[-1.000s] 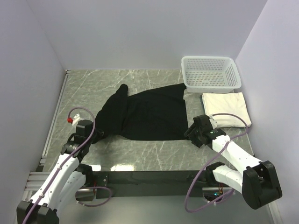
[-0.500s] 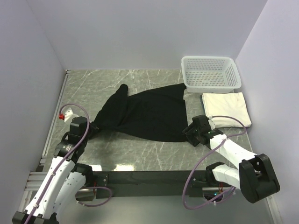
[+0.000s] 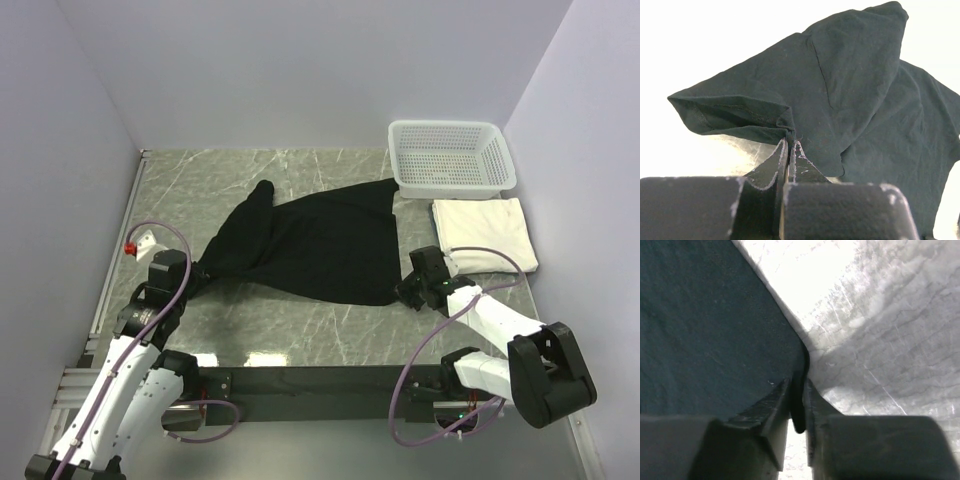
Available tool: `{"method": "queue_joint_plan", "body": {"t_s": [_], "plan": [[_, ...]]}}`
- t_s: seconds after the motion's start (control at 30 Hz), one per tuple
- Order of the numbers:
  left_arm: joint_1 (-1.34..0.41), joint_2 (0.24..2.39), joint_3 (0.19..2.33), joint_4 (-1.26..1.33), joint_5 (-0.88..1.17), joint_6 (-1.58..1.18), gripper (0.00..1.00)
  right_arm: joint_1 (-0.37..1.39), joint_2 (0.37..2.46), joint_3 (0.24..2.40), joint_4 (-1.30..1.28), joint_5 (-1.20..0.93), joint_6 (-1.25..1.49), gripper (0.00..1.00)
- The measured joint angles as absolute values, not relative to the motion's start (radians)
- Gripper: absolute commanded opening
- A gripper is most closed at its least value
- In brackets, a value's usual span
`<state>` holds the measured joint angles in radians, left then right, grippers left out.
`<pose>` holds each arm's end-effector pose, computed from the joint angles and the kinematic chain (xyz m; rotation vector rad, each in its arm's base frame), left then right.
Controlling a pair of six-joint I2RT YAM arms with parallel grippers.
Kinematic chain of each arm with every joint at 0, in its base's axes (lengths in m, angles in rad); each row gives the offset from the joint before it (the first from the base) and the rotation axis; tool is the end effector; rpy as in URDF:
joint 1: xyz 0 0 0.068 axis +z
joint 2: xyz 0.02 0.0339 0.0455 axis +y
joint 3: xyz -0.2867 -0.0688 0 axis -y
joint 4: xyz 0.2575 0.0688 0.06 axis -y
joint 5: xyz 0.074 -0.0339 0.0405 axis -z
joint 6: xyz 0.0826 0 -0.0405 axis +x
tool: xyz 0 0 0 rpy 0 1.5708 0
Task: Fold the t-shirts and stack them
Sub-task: Flatten the tshirt out
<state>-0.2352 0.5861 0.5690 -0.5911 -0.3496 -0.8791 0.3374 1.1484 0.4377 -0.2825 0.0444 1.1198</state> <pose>0.1661 -0.0107 0.2410 -0.8646 1.9681 -0.2703 0.2109 0.0701 0.1214 1.0232 2.4351 0.4787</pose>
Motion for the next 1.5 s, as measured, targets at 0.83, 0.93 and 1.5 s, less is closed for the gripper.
{"method": "queue_joint_plan", "body": {"t_s": [0.83, 0.93, 1.5], "plan": [[-0.167, 1.250, 1.534, -0.308, -0.580, -0.392, 0.01, 0.249, 1.376, 1.604, -0.349, 0.108, 0.517, 0.00], [-0.162, 1.307, 1.754, -0.245, -0.595, -0.283, 0.01, 0.249, 1.367, 1.725, -0.302, 0.086, 0.426, 0.00], [-0.162, 1.096, 2.155, -0.076, -0.384, 0.182, 0.01, 0.255, 0.956, 1.746, -0.123, -0.181, 0.187, 0.00]]}}
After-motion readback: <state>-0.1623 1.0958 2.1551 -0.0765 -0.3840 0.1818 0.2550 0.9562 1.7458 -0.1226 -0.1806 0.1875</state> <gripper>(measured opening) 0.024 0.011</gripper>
